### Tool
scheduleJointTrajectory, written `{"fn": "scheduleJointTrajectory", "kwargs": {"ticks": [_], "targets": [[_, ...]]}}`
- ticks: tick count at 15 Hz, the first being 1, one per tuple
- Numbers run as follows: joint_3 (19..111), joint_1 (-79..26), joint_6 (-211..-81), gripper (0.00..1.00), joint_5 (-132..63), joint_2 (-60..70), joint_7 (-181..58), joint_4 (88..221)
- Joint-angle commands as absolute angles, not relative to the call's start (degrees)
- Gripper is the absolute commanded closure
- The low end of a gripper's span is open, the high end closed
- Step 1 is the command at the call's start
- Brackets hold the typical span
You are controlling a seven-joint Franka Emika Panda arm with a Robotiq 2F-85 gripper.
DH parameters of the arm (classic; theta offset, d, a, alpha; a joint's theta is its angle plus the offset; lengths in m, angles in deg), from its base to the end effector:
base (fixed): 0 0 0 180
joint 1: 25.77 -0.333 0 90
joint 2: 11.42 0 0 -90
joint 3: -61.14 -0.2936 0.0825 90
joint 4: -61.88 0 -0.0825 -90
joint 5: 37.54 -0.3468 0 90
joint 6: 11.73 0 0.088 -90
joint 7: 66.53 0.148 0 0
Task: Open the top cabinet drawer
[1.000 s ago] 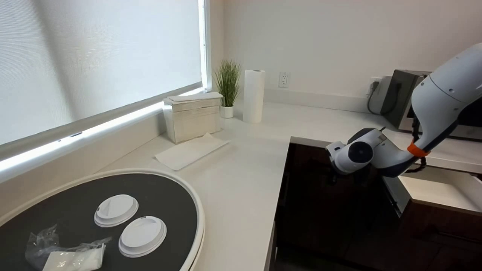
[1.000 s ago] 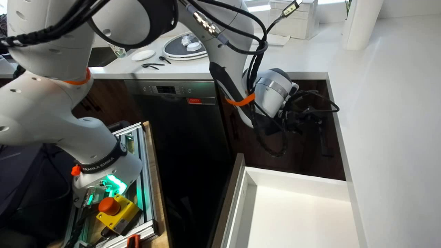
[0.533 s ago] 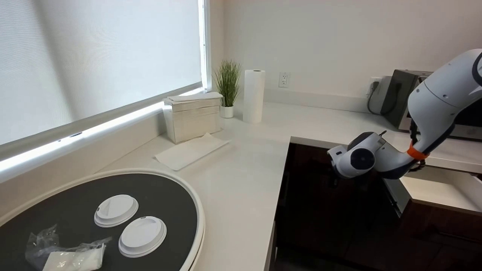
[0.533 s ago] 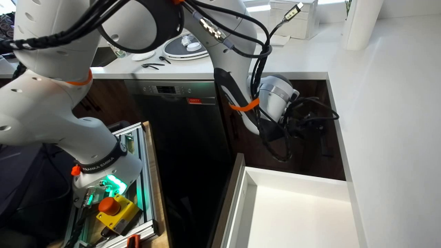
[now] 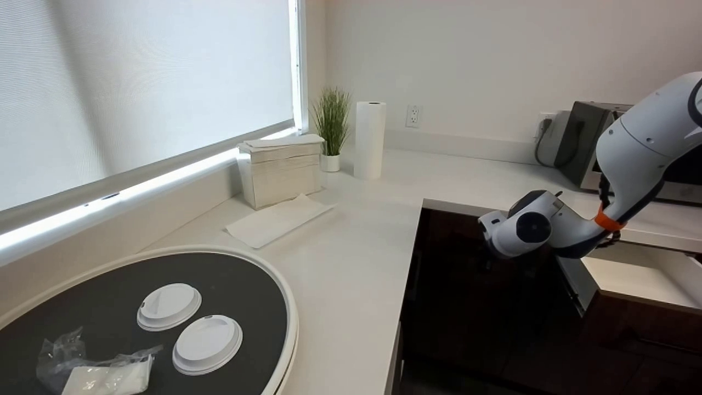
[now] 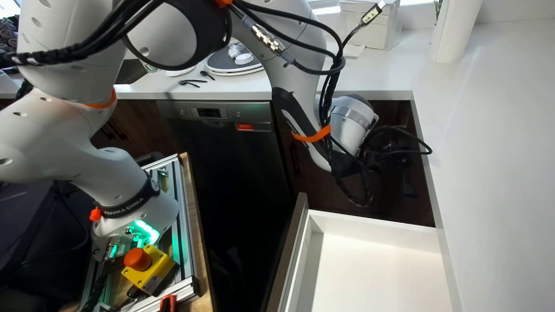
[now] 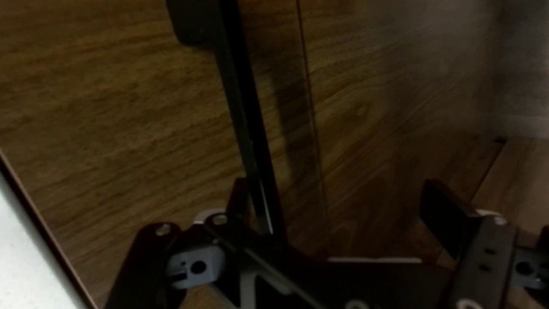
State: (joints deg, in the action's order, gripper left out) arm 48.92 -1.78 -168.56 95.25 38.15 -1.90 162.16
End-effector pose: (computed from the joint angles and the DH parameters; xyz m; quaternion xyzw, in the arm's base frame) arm 0.5919 -0.1058 0.0599 0.8545 0.3396 0.2417 0.3101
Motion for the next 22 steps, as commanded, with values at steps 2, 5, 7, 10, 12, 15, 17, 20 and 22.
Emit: {"fn": "scheduleJointTrajectory", "kwargs": {"ticks": [2, 5, 7, 10, 12, 15, 17, 20, 22], "targets": [[46.5, 0.5, -176.2, 0.0, 97.9, 37.7, -0.1, 163.8], [45.5, 1.0, -178.6, 0.0, 97.5, 36.7, -0.3, 166.3], [45.4, 0.7, -178.3, 0.0, 96.2, 34.8, -0.6, 169.2], [44.6, 0.6, -177.7, 0.0, 95.6, 31.8, -0.4, 173.6], [44.7, 0.2, -176.7, 0.0, 94.3, 29.4, -0.5, 176.7], [44.5, 0.5, -174.2, 0.0, 92.9, 24.6, 1.1, 180.9], [44.9, 1.0, -173.9, 0.0, 91.9, 20.4, 2.0, 183.6], [48.4, 0.5, -177.6, 0.0, 82.4, 13.9, -3.4, 188.8], [50.5, 1.7, -184.4, 0.0, 72.6, 10.6, -7.7, 191.8]]}}
